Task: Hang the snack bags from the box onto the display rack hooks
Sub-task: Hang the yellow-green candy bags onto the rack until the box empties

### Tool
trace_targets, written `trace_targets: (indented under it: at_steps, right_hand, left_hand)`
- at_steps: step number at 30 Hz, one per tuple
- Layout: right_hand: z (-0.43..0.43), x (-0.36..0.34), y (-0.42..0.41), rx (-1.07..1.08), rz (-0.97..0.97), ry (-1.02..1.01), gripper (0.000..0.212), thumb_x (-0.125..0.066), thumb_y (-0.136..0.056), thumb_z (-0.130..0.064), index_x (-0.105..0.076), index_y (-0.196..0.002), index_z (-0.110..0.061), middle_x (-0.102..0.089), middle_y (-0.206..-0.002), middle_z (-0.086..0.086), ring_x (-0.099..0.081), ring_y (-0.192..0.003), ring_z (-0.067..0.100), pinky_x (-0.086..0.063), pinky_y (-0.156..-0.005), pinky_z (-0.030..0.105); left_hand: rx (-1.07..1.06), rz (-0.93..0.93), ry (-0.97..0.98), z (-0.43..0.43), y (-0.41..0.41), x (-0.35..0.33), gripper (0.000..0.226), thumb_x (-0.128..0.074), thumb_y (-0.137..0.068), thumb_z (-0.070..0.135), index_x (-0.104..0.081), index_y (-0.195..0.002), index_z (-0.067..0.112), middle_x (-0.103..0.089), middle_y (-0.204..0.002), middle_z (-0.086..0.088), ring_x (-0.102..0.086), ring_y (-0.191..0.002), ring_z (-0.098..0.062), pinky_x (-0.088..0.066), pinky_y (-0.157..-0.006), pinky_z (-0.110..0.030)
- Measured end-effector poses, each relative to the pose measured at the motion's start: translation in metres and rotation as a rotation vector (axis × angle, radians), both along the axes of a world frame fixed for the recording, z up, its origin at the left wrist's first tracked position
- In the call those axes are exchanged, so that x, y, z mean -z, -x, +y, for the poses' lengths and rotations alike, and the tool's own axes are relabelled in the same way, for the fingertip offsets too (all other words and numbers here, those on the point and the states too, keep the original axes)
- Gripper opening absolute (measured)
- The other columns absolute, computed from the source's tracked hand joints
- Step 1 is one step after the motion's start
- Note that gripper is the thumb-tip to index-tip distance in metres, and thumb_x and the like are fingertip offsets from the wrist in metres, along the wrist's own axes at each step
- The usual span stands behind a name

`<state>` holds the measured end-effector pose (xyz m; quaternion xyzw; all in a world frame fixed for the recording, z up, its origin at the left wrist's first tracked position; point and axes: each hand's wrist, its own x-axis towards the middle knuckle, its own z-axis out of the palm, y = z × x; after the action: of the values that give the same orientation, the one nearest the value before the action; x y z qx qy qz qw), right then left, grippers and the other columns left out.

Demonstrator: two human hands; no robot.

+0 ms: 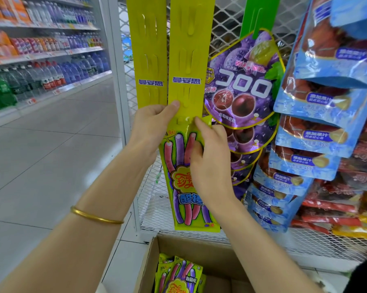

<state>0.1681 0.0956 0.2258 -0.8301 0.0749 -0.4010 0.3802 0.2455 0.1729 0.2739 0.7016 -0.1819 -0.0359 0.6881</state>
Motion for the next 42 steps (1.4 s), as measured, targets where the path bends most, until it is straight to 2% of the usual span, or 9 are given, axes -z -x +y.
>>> trace_targets:
  at_steps: [4,11,16,22,29,31,35,39,42]
  right_hand:
    - [0.001,0.005,0.002,-0.008,0.021,0.011,0.049,-0.042,-0.089,0.004,-0.044,-0.137,-0.008,-0.043,-0.110,0.008,-0.040,-0.092,0.010,-0.034,-0.076,0.020]
    - [-0.001,0.017,-0.001,0.006,0.015,0.000,0.050,-0.045,-0.089,0.005,-0.044,-0.137,-0.009,-0.045,-0.112,0.009,-0.040,-0.097,0.009,-0.030,-0.077,0.013]
    - [-0.003,0.034,-0.002,0.008,0.009,0.018,0.051,-0.047,-0.090,0.002,-0.042,-0.139,-0.013,-0.045,-0.120,0.006,-0.039,-0.106,0.006,-0.027,-0.080,0.000]
    - [-0.003,0.046,0.001,0.013,-0.024,0.066,0.062,-0.049,-0.085,0.009,-0.039,-0.140,-0.019,-0.040,-0.121,0.005,-0.035,-0.095,-0.001,-0.024,-0.083,-0.006]
    - [-0.001,0.080,0.021,0.109,-0.085,0.078,0.065,-0.052,-0.076,0.021,-0.049,-0.132,-0.012,-0.035,-0.132,0.008,-0.022,-0.115,-0.022,-0.023,-0.091,-0.004]
    - [-0.001,0.099,0.031,0.142,-0.067,0.023,0.062,-0.054,-0.077,0.019,-0.050,-0.130,-0.014,-0.034,-0.132,0.001,-0.027,-0.118,-0.018,-0.031,-0.094,0.003]
    - [0.000,0.158,0.046,0.046,0.118,-0.028,0.051,-0.052,-0.080,0.015,-0.054,-0.122,-0.014,-0.039,-0.120,-0.008,-0.047,-0.109,0.008,-0.044,-0.087,0.021]
    - [0.003,0.232,0.047,-0.075,0.636,-0.129,0.037,-0.048,-0.090,-0.002,-0.054,-0.122,-0.018,-0.046,-0.124,-0.001,-0.054,-0.092,0.007,-0.044,-0.089,0.025]
    - [0.006,0.288,0.043,-0.044,0.963,-0.205,0.039,-0.050,-0.092,-0.012,-0.047,-0.131,-0.013,-0.046,-0.132,0.008,-0.054,-0.110,0.019,-0.038,-0.096,0.026]
  left_hand:
    - [0.016,0.014,-0.010,0.002,-0.001,0.001,0.031,-0.059,-0.089,0.039,-0.068,-0.084,0.010,-0.071,-0.098,-0.015,-0.065,-0.098,-0.034,-0.049,-0.093,-0.051]
    - [0.047,0.012,-0.013,0.004,-0.005,0.008,0.034,-0.060,-0.084,0.048,-0.070,-0.090,0.016,-0.071,-0.101,-0.011,-0.063,-0.104,-0.032,-0.045,-0.097,-0.053]
    - [0.058,-0.058,-0.025,0.008,-0.005,0.017,0.023,-0.054,-0.093,0.032,-0.068,-0.087,0.015,-0.069,-0.104,-0.015,-0.063,-0.104,-0.033,-0.047,-0.095,-0.053]
    - [0.050,-0.165,-0.026,0.014,0.001,0.037,0.013,-0.057,-0.091,0.010,-0.061,-0.095,0.022,-0.068,-0.096,0.003,-0.063,-0.092,-0.012,-0.051,-0.082,-0.025]
    - [-0.033,-0.240,-0.080,0.029,0.013,0.067,0.041,-0.062,-0.088,0.012,-0.046,-0.121,0.029,-0.056,-0.111,0.009,-0.055,-0.102,-0.002,-0.048,-0.079,-0.008]
    - [-0.055,-0.216,-0.101,0.036,0.019,0.078,0.048,-0.063,-0.087,0.014,-0.041,-0.127,0.030,-0.051,-0.118,0.010,-0.051,-0.108,0.001,-0.046,-0.084,-0.009]
    - [-0.055,-0.155,-0.193,0.050,0.033,0.106,0.047,-0.062,-0.087,0.009,-0.043,-0.127,0.024,-0.049,-0.120,0.008,-0.049,-0.110,-0.004,-0.042,-0.073,0.001]
    - [-0.012,-0.041,-0.282,0.060,0.038,0.130,0.044,-0.062,-0.086,0.006,-0.047,-0.126,0.017,-0.052,-0.119,0.003,-0.053,-0.104,-0.008,-0.043,-0.077,-0.005]
    - [0.005,0.018,-0.324,0.063,0.035,0.138,0.039,-0.061,-0.087,0.008,-0.049,-0.124,0.018,-0.053,-0.118,0.005,-0.054,-0.102,-0.008,-0.044,-0.078,-0.009]
